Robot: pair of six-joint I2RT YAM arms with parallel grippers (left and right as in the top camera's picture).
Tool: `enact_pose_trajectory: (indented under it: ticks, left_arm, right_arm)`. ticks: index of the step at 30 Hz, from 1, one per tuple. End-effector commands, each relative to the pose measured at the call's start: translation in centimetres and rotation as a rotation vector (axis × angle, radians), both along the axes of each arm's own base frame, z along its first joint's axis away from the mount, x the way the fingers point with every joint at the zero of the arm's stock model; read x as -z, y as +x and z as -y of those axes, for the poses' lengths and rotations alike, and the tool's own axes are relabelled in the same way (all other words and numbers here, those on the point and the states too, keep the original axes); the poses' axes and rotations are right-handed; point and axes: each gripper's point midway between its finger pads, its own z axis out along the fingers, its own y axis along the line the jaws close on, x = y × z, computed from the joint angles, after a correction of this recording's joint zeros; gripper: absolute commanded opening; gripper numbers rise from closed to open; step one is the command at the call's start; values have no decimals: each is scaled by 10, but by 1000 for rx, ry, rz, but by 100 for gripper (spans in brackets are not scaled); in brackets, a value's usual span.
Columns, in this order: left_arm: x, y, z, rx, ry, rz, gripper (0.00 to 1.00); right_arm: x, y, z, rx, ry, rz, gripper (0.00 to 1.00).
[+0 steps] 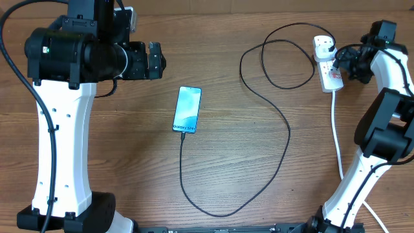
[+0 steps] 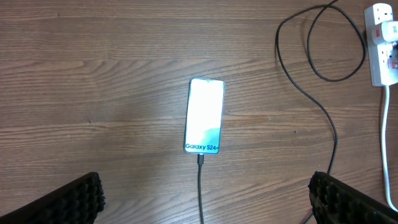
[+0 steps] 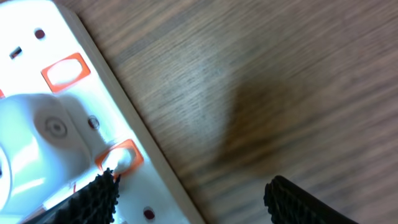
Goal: Plug charger to phone and switch on socket
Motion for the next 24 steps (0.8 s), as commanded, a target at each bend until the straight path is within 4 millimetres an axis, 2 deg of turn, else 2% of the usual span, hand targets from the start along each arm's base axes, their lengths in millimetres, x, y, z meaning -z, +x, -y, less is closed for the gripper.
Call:
enact_pose_trajectory:
  ticks: [1,4,10,18,21,23,24]
  left_arm:
    - [-8,-4,-4,1,11,29,100]
    - [-8,-4,-4,1,11,29,100]
    - [-8,-4,-4,1,11,29,100]
    - [-8,-4,-4,1,11,29,100]
    - [-8,-4,-4,1,11,29,100]
    - [-8,-4,-4,1,11,29,100]
    - [-8,-4,-4,1,11,29,100]
  right_arm:
    - [-29,13,16,34,-48,40,76]
    - [-59,13,25,79,-71,45,77]
    - [-121,10,21,104,-54,78,77]
    - [-197,-21,9,219,-6,102,76]
    - [-231,-32,-1,206,5,151,76]
    - [-254,-38,-13,175,37,201,76]
    - [-272,-41,-24,140,62,247,77]
